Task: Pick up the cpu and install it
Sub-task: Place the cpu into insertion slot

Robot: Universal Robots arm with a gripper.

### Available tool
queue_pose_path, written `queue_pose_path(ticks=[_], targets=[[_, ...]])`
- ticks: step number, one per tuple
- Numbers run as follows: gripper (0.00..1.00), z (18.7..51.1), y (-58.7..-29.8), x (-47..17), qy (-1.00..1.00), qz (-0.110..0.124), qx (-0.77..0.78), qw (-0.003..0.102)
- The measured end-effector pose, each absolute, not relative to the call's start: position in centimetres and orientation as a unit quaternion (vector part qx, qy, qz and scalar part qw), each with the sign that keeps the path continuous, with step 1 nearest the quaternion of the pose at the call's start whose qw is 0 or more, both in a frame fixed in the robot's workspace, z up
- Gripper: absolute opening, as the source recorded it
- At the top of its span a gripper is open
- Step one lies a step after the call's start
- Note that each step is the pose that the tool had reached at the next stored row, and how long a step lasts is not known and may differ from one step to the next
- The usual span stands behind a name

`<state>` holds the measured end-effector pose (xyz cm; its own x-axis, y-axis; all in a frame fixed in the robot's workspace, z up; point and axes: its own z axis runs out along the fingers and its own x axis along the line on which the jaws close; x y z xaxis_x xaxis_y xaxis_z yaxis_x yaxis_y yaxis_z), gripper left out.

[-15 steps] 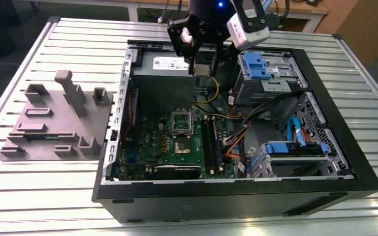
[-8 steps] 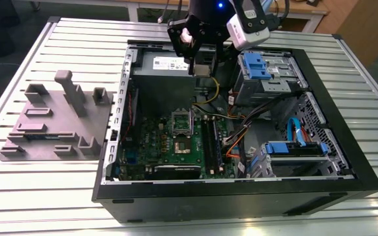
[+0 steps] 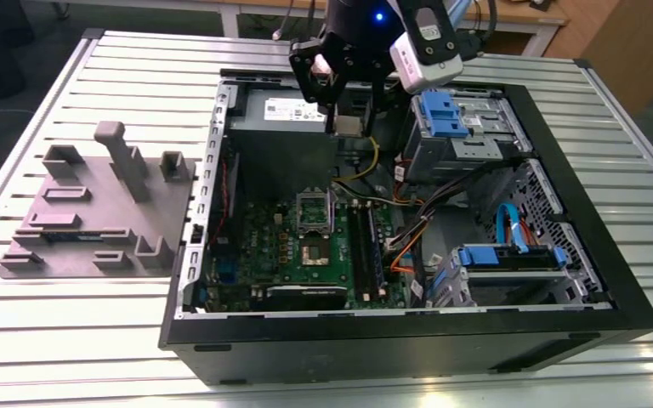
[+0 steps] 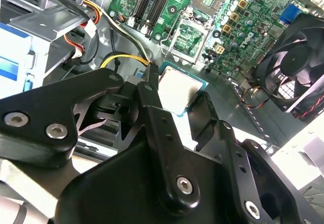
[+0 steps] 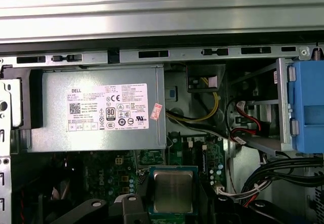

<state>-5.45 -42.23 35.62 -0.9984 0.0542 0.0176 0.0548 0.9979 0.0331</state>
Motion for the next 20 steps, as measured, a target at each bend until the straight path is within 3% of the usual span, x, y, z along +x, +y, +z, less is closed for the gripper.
queue_pose_path(ticks=[14,20], targets=[[0.47,35.0,-43.6,-5.9,-0.999,-0.017,-0.027,0.009],[0.47,34.1,-44.1,-5.9,-1.0,-0.017,-0.011,0.017]])
